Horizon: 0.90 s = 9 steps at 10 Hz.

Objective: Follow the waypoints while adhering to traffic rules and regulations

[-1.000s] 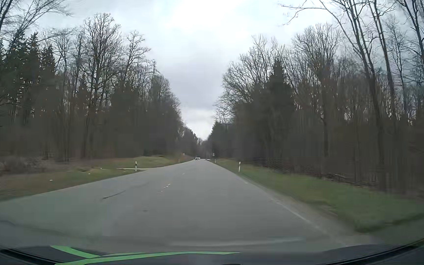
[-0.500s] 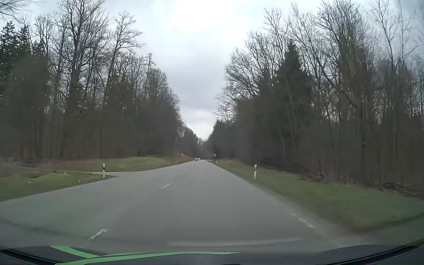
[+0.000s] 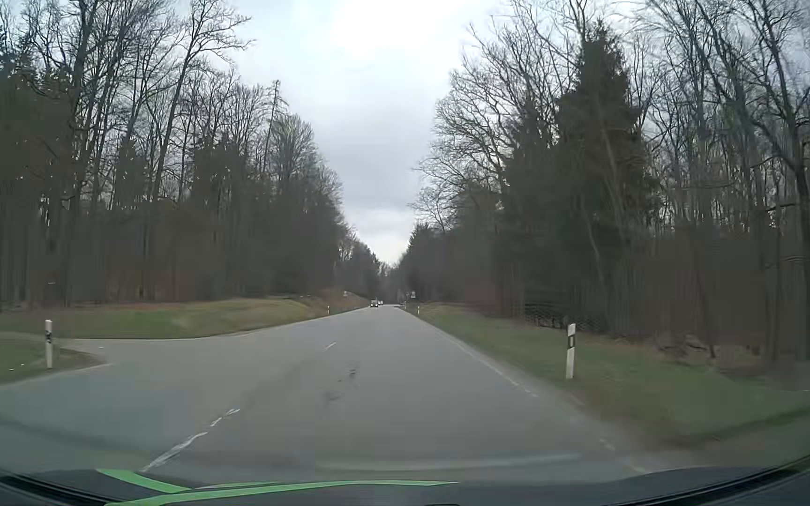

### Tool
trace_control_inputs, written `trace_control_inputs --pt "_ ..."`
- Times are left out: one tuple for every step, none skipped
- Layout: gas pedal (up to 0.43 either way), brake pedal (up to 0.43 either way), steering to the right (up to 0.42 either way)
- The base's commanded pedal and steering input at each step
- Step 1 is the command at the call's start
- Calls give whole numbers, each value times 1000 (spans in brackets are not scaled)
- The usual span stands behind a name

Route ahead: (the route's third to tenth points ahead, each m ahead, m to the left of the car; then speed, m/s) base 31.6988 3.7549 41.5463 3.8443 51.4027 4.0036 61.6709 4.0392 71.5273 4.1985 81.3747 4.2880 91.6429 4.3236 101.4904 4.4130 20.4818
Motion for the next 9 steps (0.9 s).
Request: trace_control_inputs --pt "209 0 0" --pt "209 0 0" --pt "209 0 0" --pt "209 0 0" --pt "209 0 0" --pt "209 0 0" --pt "209 0 0" --pt "209 0 0" --pt "209 0 0"
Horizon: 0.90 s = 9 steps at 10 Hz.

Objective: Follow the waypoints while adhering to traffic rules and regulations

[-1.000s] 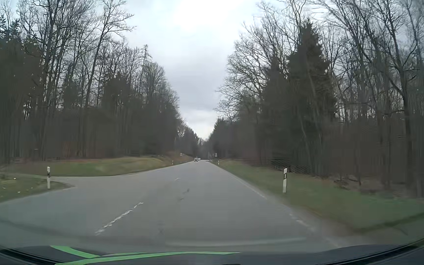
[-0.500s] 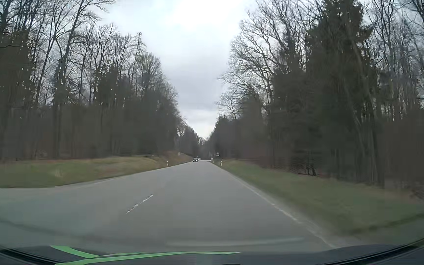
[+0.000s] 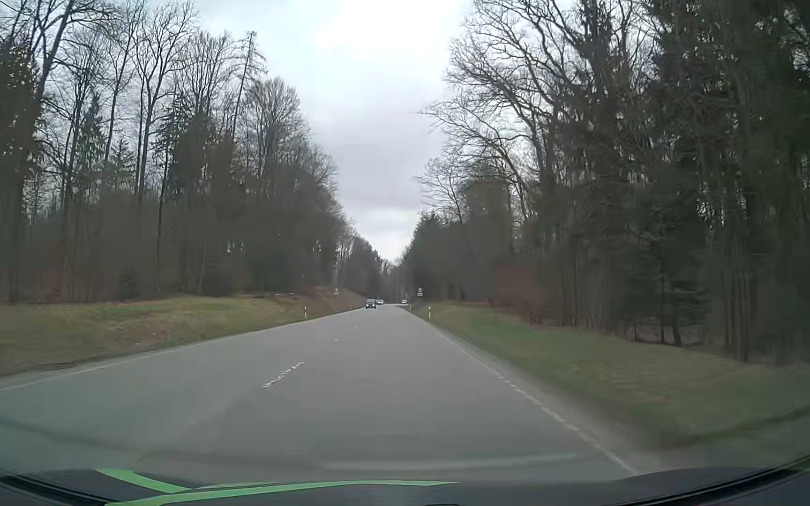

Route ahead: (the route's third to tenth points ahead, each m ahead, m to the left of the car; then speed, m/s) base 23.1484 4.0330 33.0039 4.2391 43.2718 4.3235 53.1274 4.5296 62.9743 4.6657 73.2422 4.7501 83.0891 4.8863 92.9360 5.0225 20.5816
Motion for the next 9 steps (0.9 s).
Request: trace_control_inputs --pt "209 0 0" --pt "209 0 0" --pt "209 0 0" --pt "209 0 -1" --pt "209 0 -1" --pt "209 0 -1" --pt "209 0 -1" --pt "209 0 -1" --pt "209 0 -1"
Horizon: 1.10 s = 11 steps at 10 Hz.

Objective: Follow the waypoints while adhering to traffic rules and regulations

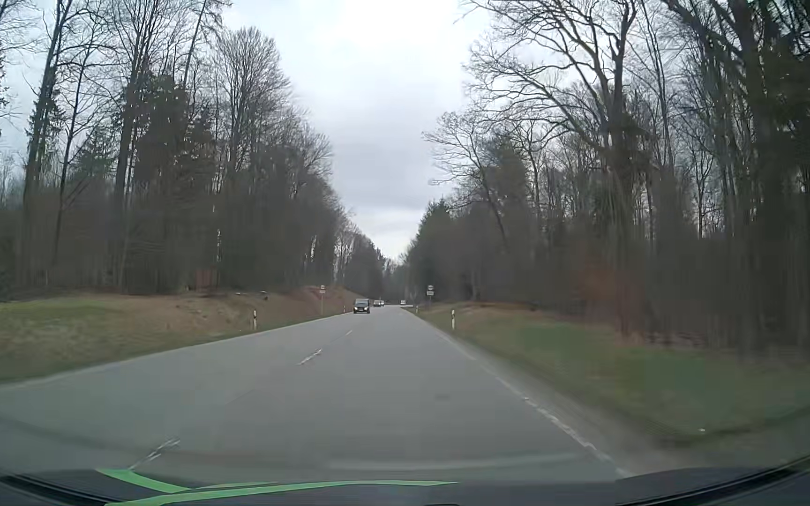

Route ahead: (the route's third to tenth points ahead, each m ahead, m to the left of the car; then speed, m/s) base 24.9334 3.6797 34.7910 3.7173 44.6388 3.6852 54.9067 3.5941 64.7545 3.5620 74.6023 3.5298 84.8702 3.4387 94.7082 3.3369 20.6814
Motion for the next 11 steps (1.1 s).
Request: trace_control_inputs --pt "209 0 -1" --pt "209 0 -1" --pt "209 0 -1" --pt "209 0 -1" --pt "209 0 -1" --pt "209 0 -1" --pt "209 0 -1" --pt "220 0 -1" --pt "220 0 0" --pt "220 0 -1" --pt "220 0 -1"
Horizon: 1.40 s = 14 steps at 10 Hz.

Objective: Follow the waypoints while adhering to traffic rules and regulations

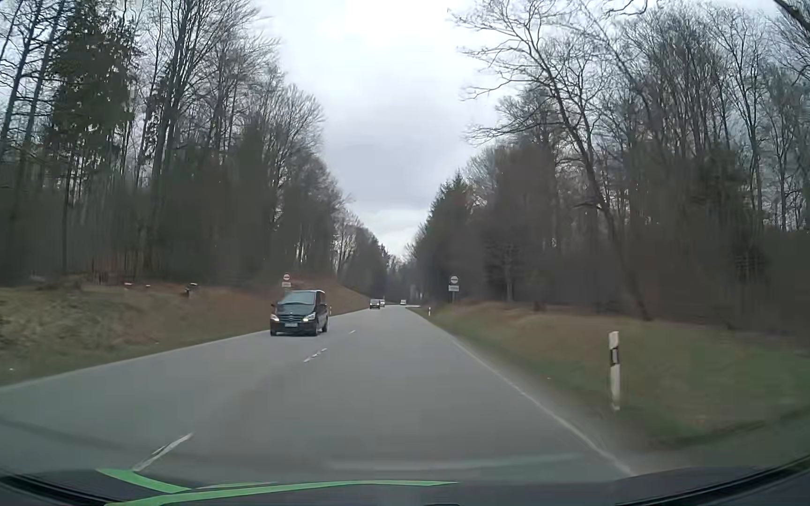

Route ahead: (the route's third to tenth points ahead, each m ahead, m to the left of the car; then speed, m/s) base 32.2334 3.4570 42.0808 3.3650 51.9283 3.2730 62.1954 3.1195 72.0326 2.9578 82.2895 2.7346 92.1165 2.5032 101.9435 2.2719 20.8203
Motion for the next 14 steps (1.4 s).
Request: trace_control_inputs --pt "220 0 0" --pt "220 0 0" --pt "220 0 0" --pt "220 0 0" --pt "220 0 0" --pt "220 0 0" --pt "220 0 0" --pt "220 0 0" --pt "220 0 0" --pt "220 0 0" --pt "220 0 0" --pt "220 0 0" --pt "220 0 1" --pt "220 0 1"
